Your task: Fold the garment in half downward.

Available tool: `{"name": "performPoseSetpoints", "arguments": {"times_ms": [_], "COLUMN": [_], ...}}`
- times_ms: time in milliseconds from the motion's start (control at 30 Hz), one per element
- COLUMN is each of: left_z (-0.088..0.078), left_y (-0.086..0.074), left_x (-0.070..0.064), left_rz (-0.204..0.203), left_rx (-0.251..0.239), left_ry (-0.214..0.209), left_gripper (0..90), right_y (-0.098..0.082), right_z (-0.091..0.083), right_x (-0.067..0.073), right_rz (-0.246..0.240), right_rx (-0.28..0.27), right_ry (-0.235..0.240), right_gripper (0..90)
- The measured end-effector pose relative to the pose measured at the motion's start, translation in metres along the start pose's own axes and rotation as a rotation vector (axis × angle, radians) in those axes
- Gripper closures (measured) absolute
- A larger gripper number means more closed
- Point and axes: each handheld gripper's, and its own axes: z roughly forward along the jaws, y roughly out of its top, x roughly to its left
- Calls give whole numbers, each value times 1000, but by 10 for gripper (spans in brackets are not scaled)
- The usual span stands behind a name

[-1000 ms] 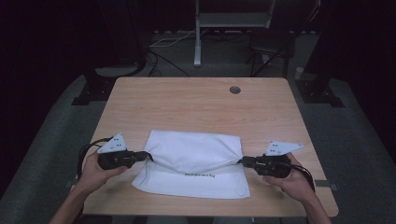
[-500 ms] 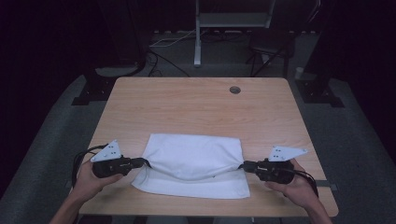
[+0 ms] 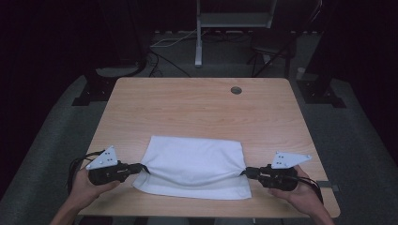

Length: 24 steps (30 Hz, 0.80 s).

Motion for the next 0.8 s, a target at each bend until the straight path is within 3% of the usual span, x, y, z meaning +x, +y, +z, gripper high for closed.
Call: {"name": "performPoseSetpoints", "arguments": {"times_ms": [300,800], "left_z": [-2,-1], "left_y": [-9,-14], "left_x": [-7,-16], "left_rz": [-11,10], "left_rx": [-4,34], "left_ry": [-11,-26], "left_gripper": [871,869], "right_y": [-3,-10], "right_z": [-6,-6], "right_x": [6,17], "right_rz": [-17,-51], "right_rx": [5,67], "right_ry": [-2,3], "right_gripper": [816,813]}}
